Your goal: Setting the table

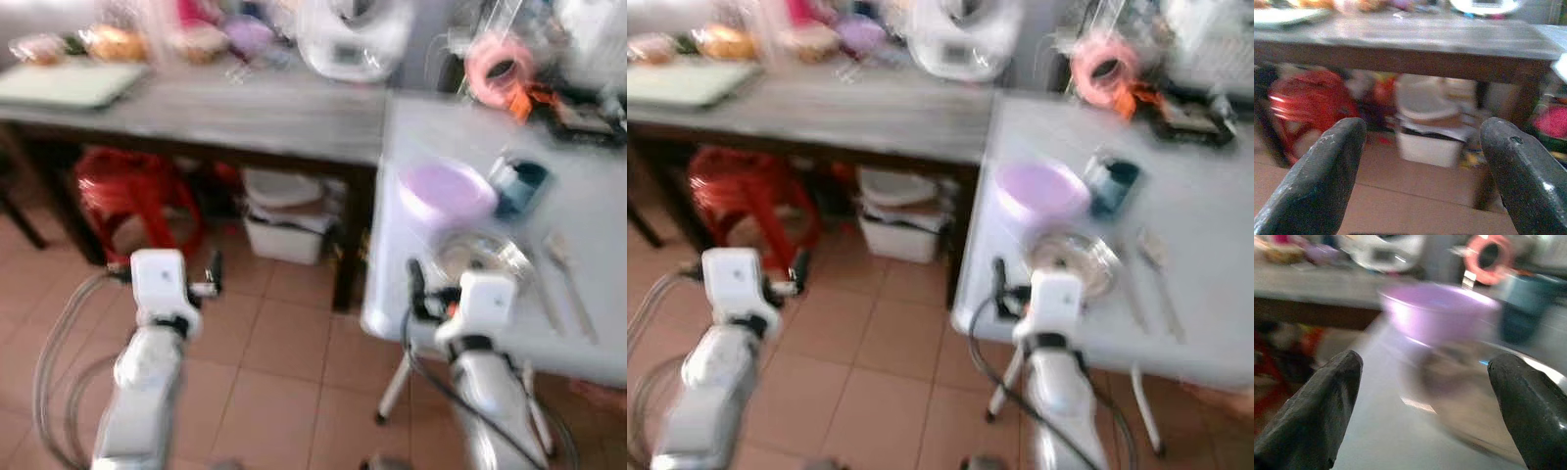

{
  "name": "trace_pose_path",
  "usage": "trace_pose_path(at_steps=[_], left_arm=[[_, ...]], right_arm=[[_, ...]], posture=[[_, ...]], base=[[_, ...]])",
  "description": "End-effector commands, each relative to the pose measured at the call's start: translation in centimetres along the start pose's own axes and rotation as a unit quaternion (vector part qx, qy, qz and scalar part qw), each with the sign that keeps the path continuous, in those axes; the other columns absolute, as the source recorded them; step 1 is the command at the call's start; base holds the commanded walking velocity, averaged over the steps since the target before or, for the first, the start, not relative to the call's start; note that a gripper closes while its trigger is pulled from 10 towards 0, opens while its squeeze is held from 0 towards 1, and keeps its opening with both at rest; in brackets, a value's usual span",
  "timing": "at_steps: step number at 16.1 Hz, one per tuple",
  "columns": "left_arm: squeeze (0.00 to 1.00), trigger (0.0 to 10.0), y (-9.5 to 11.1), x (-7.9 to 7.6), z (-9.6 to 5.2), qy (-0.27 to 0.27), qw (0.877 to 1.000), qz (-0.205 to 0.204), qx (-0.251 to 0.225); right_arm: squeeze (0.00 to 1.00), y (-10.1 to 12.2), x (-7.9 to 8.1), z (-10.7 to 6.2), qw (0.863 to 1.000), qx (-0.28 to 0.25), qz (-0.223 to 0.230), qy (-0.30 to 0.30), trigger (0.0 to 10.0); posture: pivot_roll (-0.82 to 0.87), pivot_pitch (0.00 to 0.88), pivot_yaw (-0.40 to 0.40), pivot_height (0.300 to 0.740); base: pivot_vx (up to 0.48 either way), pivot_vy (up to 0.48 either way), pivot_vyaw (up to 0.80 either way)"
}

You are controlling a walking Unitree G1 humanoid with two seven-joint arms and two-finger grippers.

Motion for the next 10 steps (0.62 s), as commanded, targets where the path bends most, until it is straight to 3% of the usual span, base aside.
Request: trace_pose_path(at_steps=[1,3,5,10], left_arm=[[0.00,10.0,0.8,-0.2,0.2,-0.008,1.000,0.011,-0.011],[0.00,10.0,1.1,-0.5,0.3,-0.018,0.999,0.019,-0.020],[0.00,10.0,1.8,-0.9,0.7,-0.030,0.999,0.011,-0.035],[0.00,10.0,2.0,-1.1,0.9,-0.045,0.998,0.024,-0.045]], right_arm=[[0.00,0.1,-0.7,0.2,1.000,0.002,-0.003,-0.016,10.0],[0.00,0.0,-0.7,0.3,1.000,0.005,-0.003,-0.018,10.0],[0.00,0.1,-0.9,0.8,0.999,0.010,-0.032,-0.038,10.0],[0.00,1.8,1.0,1.1,0.999,-0.030,0.019,0.032,10.0]], posture=[[-0.02,0.000,0.016,0.740],[-0.02,0.000,0.015,0.740],[-0.02,0.000,0.015,0.740],[-0.02,0.000,0.020,0.740]], base=[[0.000,-0.349,0.00],[0.000,0.000,0.00],[0.000,0.000,0.00],[0.000,0.000,0.00]])
Point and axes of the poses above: a point about 5 cm out from each wrist's last joint towards the gripper, its own z axis pointing out of the wrist towards the gripper, its own y axis along the axis of the wrist's last joint, x = y × z, the point moved 4 cm from there along z, pointing out of the wrist towards the gripper, and after that the axes turned 15 degrees about -z, right-handed, at the moved point
